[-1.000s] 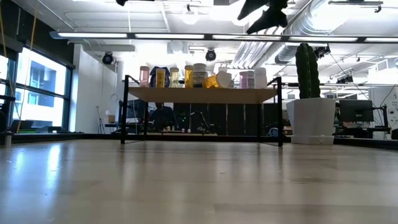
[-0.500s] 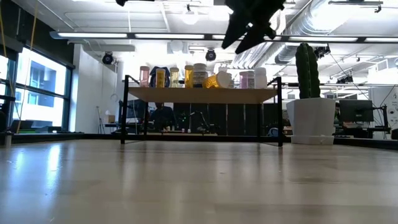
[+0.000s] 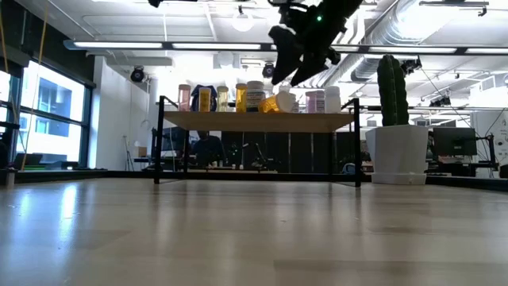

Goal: Pick and place medicine bottles onto shelf by color
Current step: Adjust the orange pill bottle on the shelf

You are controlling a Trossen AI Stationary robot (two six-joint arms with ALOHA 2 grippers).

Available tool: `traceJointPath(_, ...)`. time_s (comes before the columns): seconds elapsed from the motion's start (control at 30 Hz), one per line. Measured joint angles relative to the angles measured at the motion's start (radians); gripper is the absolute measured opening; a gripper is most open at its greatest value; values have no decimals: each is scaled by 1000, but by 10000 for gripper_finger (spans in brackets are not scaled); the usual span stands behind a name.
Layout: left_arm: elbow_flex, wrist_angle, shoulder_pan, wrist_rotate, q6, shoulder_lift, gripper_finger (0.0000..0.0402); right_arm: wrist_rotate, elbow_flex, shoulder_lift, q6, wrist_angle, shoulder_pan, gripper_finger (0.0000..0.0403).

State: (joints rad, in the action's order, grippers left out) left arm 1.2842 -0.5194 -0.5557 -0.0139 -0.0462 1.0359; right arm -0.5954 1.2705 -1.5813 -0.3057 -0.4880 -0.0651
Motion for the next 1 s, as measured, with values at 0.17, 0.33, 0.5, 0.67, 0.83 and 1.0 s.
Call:
traceJointPath(0.17,0,0,0,0,-1,0,234,-52,0,-34,0,13,0,296)
traceJointPath(0.33,0,0,0,0,-1,0,234,-70,0,-65,0,34,-4,296)
traceJointPath(0.5,0,0,0,0,1,0,234,-77,0,-82,-34,43,-19,296)
traceJointPath(0.67,0,-1,0,0,15,0,234,-85,0,-86,-59,38,-34,296)
traceJointPath(0.83,0,-1,0,0,17,0,234,-60,0,-94,-61,44,-48,296)
traceJointPath(1.0,0,-1,0,0,16,0,234,-34,0,-107,-55,48,-53,296)
